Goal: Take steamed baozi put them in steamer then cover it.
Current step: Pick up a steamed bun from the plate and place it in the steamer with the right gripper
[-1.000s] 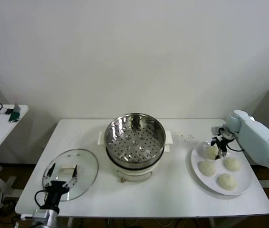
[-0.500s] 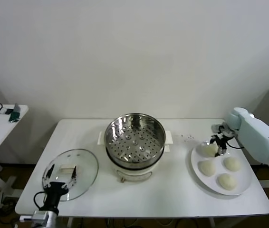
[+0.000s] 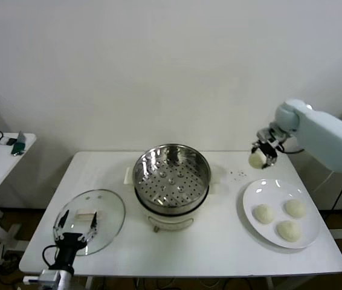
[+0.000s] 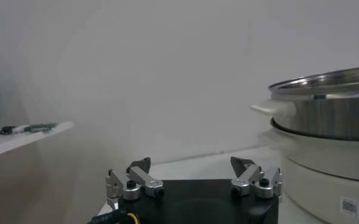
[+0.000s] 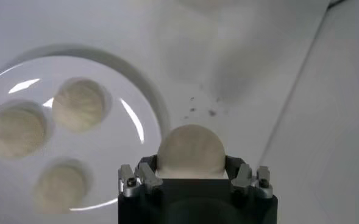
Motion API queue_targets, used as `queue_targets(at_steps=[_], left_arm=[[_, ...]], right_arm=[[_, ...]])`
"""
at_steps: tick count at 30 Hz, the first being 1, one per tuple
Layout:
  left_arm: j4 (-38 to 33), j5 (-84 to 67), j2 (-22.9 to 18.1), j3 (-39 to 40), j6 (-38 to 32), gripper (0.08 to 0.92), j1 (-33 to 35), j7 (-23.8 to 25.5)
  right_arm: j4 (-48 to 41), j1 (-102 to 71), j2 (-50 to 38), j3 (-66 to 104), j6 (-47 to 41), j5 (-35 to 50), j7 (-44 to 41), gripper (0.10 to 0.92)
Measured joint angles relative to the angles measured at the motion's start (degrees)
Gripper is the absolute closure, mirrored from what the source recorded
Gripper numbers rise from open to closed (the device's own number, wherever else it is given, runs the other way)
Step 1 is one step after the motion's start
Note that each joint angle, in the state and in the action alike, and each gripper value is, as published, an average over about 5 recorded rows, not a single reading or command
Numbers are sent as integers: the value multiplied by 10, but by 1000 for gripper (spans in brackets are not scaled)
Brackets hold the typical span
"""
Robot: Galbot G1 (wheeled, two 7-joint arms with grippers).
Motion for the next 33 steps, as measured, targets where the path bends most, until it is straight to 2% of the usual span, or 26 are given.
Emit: queue_targets(at_steps=[13,33], left_arm=[[-9,-9,0,4,9,177,8,-5],[-18,-12,3,4,13,177,14,-6]], right_arm=[[57,51,123,-41,67,-44,6,313],[-16,-52,273,0,143,-180,23,307]])
